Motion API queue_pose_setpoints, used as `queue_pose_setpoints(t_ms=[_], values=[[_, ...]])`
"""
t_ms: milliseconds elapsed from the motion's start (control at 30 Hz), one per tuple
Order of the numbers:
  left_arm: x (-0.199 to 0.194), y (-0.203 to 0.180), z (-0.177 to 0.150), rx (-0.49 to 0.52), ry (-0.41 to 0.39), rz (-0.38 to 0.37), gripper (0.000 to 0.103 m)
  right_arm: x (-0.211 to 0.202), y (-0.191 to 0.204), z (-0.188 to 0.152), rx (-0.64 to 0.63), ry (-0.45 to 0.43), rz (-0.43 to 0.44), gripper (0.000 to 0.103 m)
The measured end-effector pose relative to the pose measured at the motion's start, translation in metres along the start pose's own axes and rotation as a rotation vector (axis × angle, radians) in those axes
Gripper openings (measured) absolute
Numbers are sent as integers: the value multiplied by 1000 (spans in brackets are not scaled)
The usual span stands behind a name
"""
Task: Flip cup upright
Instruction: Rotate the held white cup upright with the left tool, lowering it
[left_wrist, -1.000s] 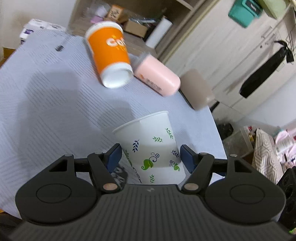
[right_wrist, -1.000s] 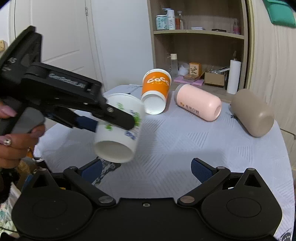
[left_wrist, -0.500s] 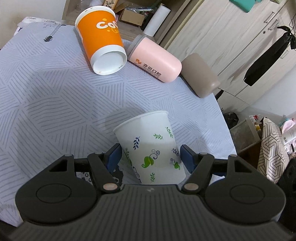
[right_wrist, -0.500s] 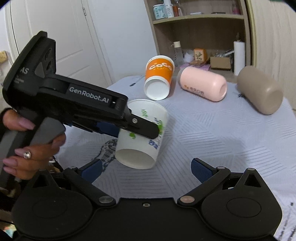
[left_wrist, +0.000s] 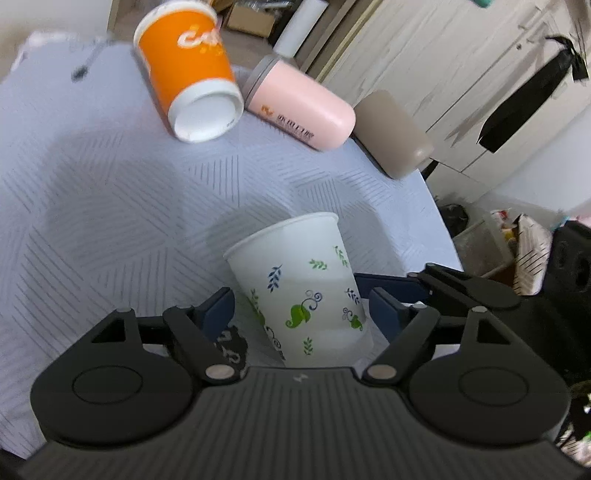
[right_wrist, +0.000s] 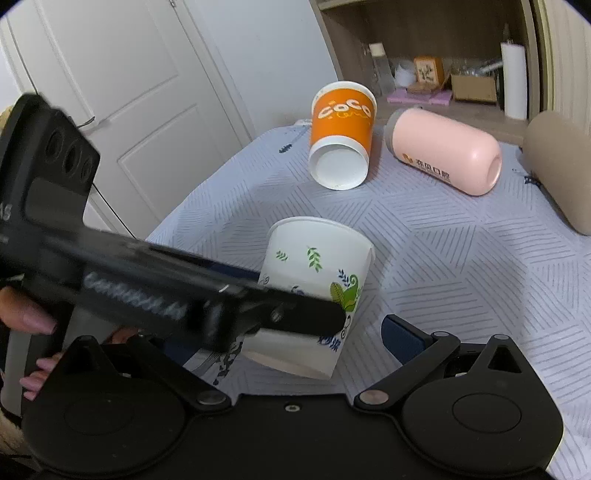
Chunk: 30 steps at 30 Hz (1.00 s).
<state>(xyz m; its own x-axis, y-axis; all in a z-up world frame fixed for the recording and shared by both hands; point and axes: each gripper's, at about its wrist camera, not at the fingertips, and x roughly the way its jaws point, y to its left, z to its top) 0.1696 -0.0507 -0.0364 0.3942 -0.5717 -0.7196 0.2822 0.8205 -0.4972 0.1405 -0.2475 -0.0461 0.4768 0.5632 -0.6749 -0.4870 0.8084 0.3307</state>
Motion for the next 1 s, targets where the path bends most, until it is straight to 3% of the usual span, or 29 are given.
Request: queue_pose_setpoints(t_ms=[167,233,267,400,667,1000], values=[[0,8,8,-15,5,-49,78,8,-12,12,51,50,45,103],[1,13,12,-46,20,-88,74,10,-16,14,78,61,63,92],[1,14,13,-43,15,-89,65,10,-18,15,87,64,72,90],[-5,11,11,17,-39,-84,62,10,-19,13,106,67,83,73],[-28,6,2,115,-128,-79,61,-3,-1,9,46,24,56,73],[-65,7,-14,266,-247,10,61,-3,34,12,-128,-64,9,71]])
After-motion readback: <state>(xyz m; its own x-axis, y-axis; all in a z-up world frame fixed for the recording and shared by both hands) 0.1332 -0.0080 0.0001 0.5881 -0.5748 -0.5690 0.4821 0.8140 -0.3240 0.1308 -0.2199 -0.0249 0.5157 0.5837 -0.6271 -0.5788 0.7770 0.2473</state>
